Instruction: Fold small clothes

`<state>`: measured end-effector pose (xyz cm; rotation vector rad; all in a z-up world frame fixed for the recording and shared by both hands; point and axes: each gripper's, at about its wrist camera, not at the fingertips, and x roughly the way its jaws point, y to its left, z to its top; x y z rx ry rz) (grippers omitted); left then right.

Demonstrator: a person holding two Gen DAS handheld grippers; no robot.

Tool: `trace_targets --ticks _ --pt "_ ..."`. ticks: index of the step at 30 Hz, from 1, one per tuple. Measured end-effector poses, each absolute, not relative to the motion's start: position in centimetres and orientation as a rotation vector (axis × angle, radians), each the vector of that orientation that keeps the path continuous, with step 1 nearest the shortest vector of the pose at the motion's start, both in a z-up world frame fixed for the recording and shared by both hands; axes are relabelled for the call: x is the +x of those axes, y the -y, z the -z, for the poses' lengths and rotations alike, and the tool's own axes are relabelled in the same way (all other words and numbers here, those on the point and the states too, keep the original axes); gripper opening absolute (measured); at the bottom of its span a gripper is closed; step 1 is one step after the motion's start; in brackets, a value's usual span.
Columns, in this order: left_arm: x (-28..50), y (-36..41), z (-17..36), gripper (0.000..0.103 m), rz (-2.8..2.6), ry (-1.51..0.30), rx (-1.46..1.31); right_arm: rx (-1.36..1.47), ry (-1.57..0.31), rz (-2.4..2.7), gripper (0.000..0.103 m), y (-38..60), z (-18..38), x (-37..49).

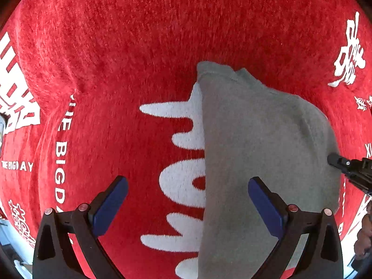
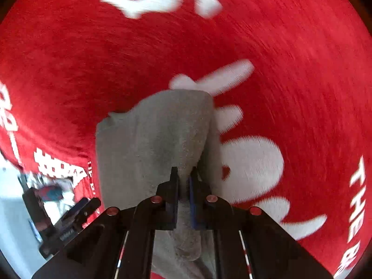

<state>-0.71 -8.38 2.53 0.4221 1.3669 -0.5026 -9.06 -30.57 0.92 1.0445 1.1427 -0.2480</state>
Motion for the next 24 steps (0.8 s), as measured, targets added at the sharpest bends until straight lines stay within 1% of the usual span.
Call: trace_targets --ticks 2,5,7,18,24 --pt "-0.6 8.7 -2.5 0.103 0.499 -1.358 0.42 0.941 -1.157 0.237 0.008 30.2 -1.8 -8.5" --pt "-0.6 9.2 -1.9 0.103 0.488 -1.364 0.437 0.884 -1.23 0.262 0.008 30.3 0.0 -8.4" --pt "-0.6 9.3 -1.5 0.103 0.483 -1.379 0.43 0.915 -1.243 0.267 0.008 30.5 1.1 -9.2" --pt "-0.5 9.9 -1.1 0.103 0.494 -1.38 0.447 1.02 -1.228 0.232 0.009 31.8 0.0 -12.1" --pt "-0.8 10.4 -0.8 0.103 0.5 -1.385 0.447 1.109 -1.208 0.241 0.01 32.7 0.6 -13.6"
